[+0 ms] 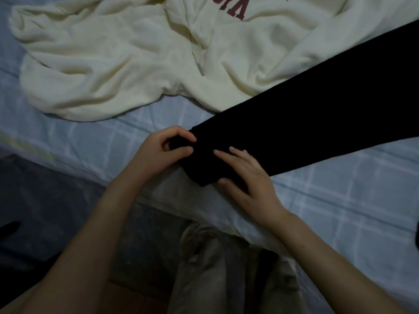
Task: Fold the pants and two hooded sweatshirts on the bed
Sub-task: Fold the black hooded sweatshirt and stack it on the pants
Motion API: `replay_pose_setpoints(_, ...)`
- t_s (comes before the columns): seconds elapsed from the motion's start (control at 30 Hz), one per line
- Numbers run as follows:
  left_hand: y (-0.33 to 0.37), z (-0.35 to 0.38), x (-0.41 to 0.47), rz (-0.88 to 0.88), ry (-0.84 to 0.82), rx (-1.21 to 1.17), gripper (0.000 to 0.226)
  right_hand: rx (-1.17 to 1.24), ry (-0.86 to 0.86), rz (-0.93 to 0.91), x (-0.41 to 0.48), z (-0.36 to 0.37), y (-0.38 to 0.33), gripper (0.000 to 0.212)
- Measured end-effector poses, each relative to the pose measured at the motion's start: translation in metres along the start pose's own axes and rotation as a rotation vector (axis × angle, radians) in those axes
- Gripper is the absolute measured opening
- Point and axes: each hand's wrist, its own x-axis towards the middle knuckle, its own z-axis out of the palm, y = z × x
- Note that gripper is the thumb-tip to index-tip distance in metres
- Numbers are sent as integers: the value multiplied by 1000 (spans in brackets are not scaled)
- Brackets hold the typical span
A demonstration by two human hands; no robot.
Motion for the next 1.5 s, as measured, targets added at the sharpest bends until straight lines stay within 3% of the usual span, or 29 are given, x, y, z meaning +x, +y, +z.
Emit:
replay_pose_setpoints(0.13,2,4,-13,22,14,-5,38,39,50,82,5,6,-8,39)
replay_pose_setpoints(0.37,0,18,-22,7,71,-88,38,77,125,151,8,7,-19,35)
replay_pose_setpoints(0.43,-3,18,-25,3,77,-99,38,-36,186,107,12,7,-19,38)
replay_pose_setpoints(0.5,-5,18,-28,-5,83,-111,39,-333,183,23,20,2,-10,49)
replay_pose_setpoints(0.57,-4,19,-30,-16,83,-160,43,-553,68,16,28,-5,2,60)
replay_pose_setpoints(0.63,-1,21,-31,-34,82,-235,47,-587,-17,37,29,-6,8,64)
replay_pose_setpoints(0.8,31,26,-31,-38,108,-462,47,-346,15,55,22,-25,-1,60)
replay_pose_setpoints(0.97,99,51,-18,62,33,-689,46,227,88,46,13,-80,-26,52)
replay_pose_setpoints(1.03,129,67,-6,89,4,-730,46,335,127,11,6,-105,-32,53)
replay_pose_setpoints(1.17,184,113,28,144,-74,-766,46,471,210,34,-5,-163,-20,61)
replay_pose_setpoints(1.5,288,270,133,160,-298,-872,48,442,438,38,-42,-320,77,60)
